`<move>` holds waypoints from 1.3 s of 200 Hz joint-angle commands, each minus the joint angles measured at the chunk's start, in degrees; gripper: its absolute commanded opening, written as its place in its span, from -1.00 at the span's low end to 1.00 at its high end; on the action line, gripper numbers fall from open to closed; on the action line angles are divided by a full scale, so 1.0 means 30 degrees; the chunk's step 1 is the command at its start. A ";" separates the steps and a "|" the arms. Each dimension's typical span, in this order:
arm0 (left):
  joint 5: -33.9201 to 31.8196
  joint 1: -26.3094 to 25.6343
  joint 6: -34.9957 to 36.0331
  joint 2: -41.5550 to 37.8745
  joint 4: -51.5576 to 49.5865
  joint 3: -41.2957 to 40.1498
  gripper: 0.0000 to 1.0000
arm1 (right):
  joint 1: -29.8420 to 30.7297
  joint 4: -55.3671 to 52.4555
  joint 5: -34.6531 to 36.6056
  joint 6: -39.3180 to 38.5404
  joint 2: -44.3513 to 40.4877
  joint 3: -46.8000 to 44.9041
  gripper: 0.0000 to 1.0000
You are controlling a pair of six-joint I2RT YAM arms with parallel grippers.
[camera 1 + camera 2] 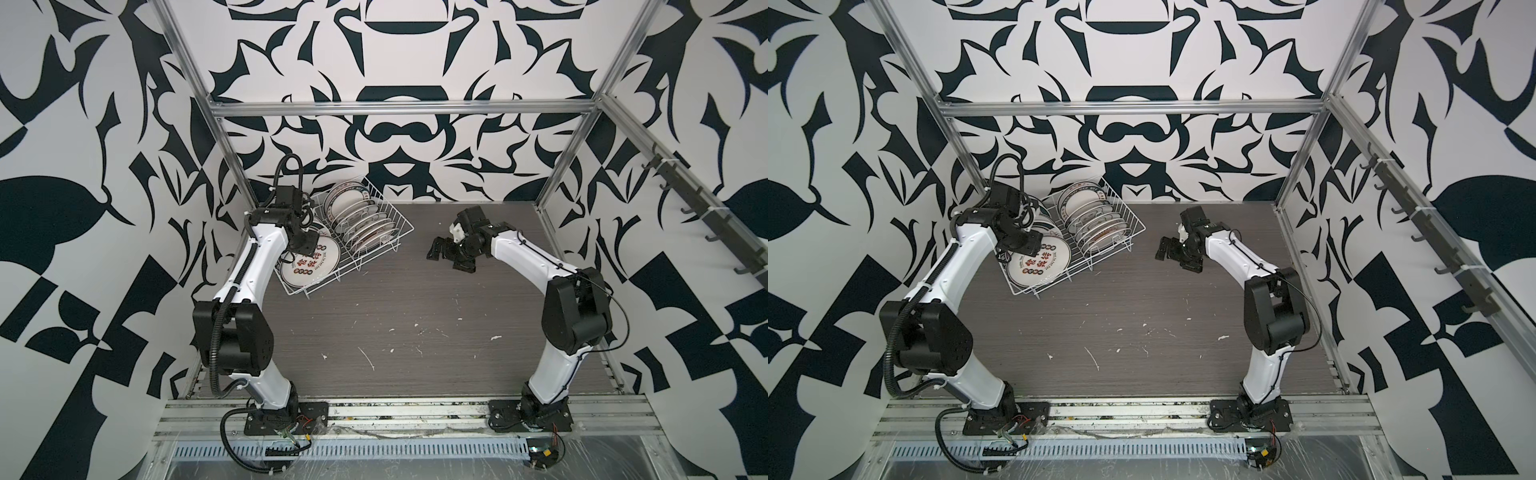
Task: Unload the plates from the dish rack
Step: Pick up a plate from the dish rack.
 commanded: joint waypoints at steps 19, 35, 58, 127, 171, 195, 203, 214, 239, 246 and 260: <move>-0.0443 0.0052 -0.0083 0.0237 -0.0594 -0.0341 0.04 | -0.0078 0.0497 -0.0018 -0.0170 -0.1061 -0.0217 0.99; -0.0383 0.0052 -0.0135 0.0093 -0.0398 -0.0666 -0.08 | -0.0081 0.0577 -0.0021 -0.0288 -0.1329 -0.0434 0.99; -0.0551 0.0052 -0.0403 0.0025 -0.0285 -0.1033 -0.19 | -0.0110 0.0633 -0.0076 -0.0574 -0.1570 -0.0623 1.00; -0.0363 0.0045 -0.0993 -0.0909 0.0383 -0.2402 -0.51 | -0.0316 0.0635 -0.0712 -0.1259 -0.1686 -0.0526 1.00; -0.0315 0.0052 -0.1008 -0.1219 0.0699 -0.2818 -0.66 | -0.0430 0.0577 -0.0843 -0.1448 -0.1928 -0.0507 0.99; -0.0341 0.0052 -0.1051 -0.1477 0.0775 -0.2862 -0.73 | -0.0492 0.0556 -0.0805 -0.1515 -0.2111 -0.0582 0.99; -0.0348 0.0030 -0.1052 -0.1576 0.0790 -0.2899 -0.76 | -0.0492 0.0574 -0.0812 -0.1519 -0.2132 -0.0588 0.99; -0.0405 0.0022 -0.1101 -0.1697 0.0739 -0.2903 -0.79 | -0.0494 0.0607 -0.0839 -0.1515 -0.2193 -0.0641 0.99; -0.0512 0.0023 -0.1197 -0.2096 0.0925 -0.3125 -0.85 | -0.0514 0.0772 -0.1056 -0.1479 -0.2131 -0.0760 0.99; -0.0563 0.0023 -0.1213 -0.2163 0.0929 -0.3166 -0.87 | -0.0521 0.0763 -0.1133 -0.1446 -0.2086 -0.0736 1.00; -0.0660 0.0019 -0.1314 -0.2337 0.0900 -0.3199 -0.92 | -0.0521 0.0939 -0.1350 -0.1379 -0.2000 -0.0789 1.00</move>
